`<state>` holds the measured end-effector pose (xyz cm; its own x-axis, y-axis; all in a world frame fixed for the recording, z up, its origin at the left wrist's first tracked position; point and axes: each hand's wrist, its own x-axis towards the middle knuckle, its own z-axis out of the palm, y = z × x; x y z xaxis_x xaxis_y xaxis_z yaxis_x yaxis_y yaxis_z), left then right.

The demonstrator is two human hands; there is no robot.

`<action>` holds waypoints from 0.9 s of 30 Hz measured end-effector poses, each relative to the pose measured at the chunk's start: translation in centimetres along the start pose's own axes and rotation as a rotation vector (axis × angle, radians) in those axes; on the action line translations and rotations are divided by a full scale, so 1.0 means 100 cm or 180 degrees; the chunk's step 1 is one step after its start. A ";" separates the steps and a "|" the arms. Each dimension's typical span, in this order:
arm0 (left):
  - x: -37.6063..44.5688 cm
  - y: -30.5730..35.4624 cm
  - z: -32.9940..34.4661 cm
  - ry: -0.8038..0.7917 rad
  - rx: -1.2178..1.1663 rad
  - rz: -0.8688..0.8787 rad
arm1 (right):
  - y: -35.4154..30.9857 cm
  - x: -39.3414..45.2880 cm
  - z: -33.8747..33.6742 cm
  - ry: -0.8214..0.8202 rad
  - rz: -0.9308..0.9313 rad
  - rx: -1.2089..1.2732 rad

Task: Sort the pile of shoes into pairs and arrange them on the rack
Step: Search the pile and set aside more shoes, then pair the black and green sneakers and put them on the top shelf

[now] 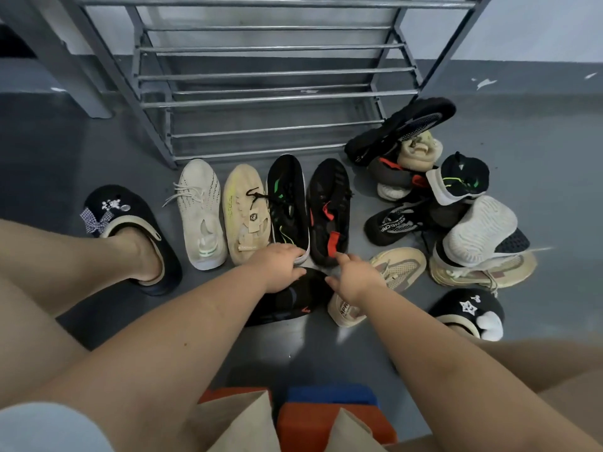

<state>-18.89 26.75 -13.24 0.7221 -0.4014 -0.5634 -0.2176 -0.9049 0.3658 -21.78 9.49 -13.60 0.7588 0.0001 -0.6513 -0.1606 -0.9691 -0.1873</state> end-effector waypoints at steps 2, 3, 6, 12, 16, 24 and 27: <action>0.005 0.009 -0.004 -0.0059 0.0228 0.0175 | 0.004 0.002 -0.009 0.0087 -0.0015 -0.0178; 0.008 0.013 -0.006 -0.0084 0.0342 0.0241 | 0.007 0.003 -0.014 0.0136 -0.0036 -0.0275; 0.020 0.024 -0.016 -0.0077 0.0654 0.0364 | 0.020 0.005 -0.038 0.0329 -0.0056 -0.0557; 0.056 0.056 -0.045 0.0074 0.0868 0.0442 | 0.070 0.017 -0.095 0.0668 0.0225 -0.0793; 0.082 0.086 -0.064 0.0126 0.1013 0.0664 | 0.112 0.024 -0.129 0.0802 0.0377 -0.0994; 0.135 0.153 -0.073 0.0211 0.0307 0.0663 | 0.183 0.040 -0.149 0.0775 0.0812 -0.0261; 0.159 0.173 -0.069 0.0441 0.0135 0.0662 | 0.201 0.051 -0.141 0.0693 0.0851 -0.0058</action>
<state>-6.62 5.68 -10.74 0.7414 -0.5589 -0.3714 -0.3961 -0.8112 0.4301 -12.21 -13.44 -10.30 0.8086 -0.3051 -0.5030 -0.3621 -0.9320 -0.0168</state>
